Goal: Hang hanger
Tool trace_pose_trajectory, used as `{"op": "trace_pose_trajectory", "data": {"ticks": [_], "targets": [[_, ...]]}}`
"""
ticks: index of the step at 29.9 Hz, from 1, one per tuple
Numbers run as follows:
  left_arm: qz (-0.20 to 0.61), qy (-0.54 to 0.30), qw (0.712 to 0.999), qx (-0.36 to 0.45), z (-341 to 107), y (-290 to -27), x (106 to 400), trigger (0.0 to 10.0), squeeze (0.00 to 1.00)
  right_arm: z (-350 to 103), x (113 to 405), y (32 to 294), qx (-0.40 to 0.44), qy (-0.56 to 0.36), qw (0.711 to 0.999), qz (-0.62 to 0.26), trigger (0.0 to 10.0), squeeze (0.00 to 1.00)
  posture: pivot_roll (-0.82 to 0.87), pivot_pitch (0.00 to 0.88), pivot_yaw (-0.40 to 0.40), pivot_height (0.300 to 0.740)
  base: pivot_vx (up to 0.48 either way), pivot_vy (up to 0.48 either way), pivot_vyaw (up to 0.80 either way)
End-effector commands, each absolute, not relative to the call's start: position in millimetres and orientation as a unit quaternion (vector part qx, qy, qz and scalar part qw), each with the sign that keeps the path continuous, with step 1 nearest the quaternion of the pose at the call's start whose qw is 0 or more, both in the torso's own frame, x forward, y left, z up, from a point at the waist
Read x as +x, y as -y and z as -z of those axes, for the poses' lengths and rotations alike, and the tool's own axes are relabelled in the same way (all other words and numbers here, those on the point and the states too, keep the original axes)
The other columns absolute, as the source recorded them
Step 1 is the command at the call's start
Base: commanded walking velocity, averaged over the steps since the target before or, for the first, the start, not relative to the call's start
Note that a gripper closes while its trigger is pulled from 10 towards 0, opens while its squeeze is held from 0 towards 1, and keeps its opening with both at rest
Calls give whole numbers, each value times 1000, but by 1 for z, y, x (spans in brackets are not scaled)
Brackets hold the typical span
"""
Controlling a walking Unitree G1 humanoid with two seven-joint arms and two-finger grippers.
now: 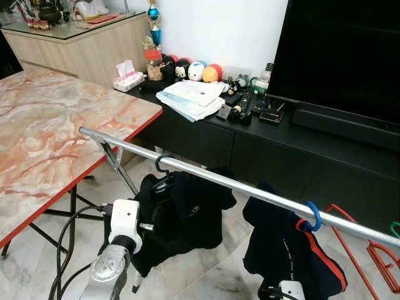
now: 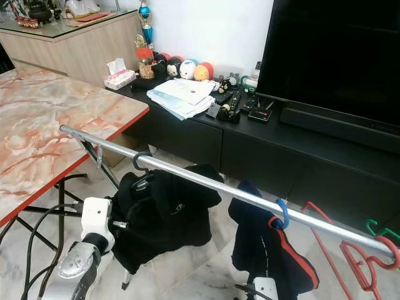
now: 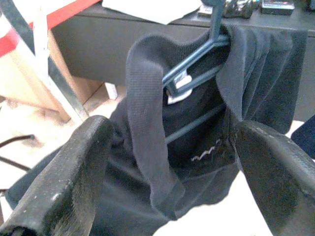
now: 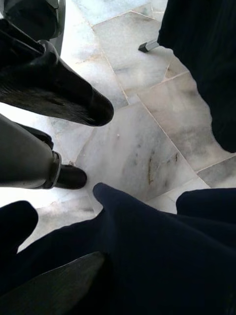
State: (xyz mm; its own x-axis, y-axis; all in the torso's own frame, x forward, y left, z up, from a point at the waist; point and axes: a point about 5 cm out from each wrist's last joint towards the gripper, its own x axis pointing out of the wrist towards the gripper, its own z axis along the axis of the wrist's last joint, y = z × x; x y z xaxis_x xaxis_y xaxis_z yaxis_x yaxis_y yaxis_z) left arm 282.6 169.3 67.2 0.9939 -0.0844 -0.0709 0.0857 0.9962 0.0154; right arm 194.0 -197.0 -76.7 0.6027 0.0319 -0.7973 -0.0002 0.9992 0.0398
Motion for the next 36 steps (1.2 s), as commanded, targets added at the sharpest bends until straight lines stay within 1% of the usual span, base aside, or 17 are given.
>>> {"op": "trace_pose_trajectory", "data": {"ticks": [1,7,13,24,36], "targets": [[36,-37,999,14,-67,-173,280,10000,0,78,191,196,22,-447,894,-7,10000,0,-35,81,65,740,0,0,0],[45,-42,998,21,-66,-174,280,10000,0,79,191,193,30,-443,896,-3,10000,0,-34,78,85,740,0,0,0],[47,-42,998,13,-68,-170,283,10000,0,79,191,192,29,-444,895,0,10000,0,-28,78,84,740,0,0,0],[40,-49,998,10,-65,-171,279,10000,0,79,190,193,27,-445,895,-3,10000,0,-23,71,78,740,0,22,0],[54,-51,997,13,-64,-166,279,10000,0,80,190,192,26,-446,895,-3,10000,0,-30,57,81,740,0,0,0]]}}
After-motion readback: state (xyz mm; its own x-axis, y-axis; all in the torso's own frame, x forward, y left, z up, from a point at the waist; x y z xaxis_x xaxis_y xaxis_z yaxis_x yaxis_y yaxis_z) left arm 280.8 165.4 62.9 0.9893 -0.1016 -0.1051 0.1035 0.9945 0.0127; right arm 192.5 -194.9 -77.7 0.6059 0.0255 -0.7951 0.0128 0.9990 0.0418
